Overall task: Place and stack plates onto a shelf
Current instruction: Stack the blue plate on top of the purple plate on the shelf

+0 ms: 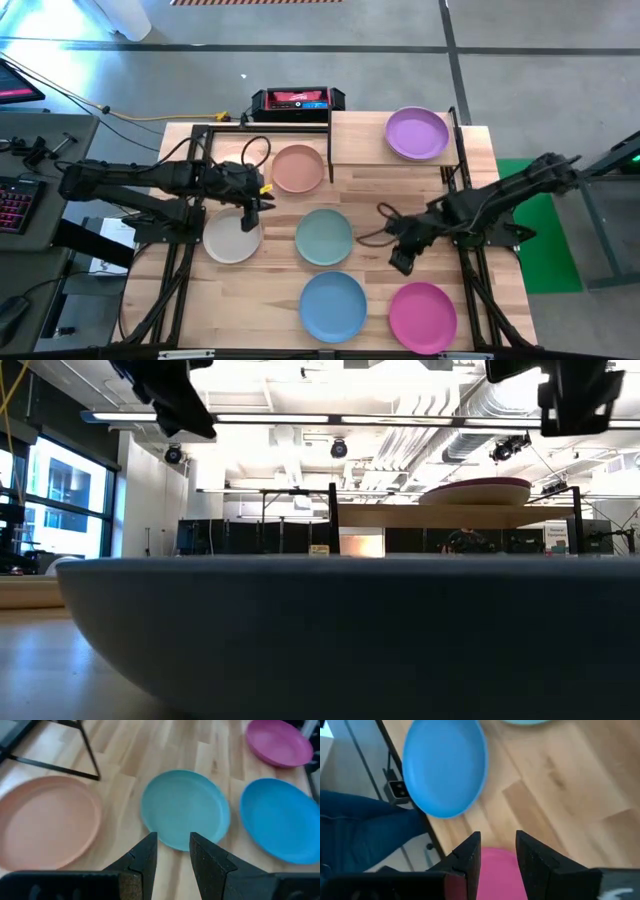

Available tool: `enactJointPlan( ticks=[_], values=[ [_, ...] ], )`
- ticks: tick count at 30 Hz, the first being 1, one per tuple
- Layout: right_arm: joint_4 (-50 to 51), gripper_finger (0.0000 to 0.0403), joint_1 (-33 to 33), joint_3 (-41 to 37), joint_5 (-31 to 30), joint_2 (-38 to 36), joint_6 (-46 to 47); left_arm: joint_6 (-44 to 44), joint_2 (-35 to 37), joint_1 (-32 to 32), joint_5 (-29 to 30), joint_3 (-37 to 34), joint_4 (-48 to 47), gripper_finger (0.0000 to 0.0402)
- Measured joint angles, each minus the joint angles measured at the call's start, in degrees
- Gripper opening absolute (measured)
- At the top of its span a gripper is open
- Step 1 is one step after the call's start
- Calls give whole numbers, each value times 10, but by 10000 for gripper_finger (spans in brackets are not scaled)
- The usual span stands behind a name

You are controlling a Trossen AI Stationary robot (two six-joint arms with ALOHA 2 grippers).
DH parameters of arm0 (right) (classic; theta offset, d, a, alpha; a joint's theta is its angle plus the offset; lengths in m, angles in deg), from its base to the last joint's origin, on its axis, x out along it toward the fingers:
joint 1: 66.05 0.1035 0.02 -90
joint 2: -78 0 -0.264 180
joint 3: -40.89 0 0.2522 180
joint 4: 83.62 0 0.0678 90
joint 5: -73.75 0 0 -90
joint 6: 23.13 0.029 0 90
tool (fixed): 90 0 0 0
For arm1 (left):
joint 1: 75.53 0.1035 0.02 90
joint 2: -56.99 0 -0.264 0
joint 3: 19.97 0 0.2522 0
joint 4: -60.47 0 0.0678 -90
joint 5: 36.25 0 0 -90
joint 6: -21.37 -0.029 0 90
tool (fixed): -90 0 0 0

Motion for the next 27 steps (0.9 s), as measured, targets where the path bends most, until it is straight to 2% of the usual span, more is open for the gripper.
enactJointPlan(
  ticks=[5,13,18,27],
  values=[
    [-79,103,37,0,-12,48,65,78,0,-52,0,0,0,104],
    [-177,103,51,0,-95,77,131,211,-34,-144,2,0,12,104],
    [-197,103,43,0,-137,70,128,269,-87,-185,8,0,68,104],
    [-188,103,17,0,-126,62,77,384,-178,-206,22,0,144,104]
  ],
)
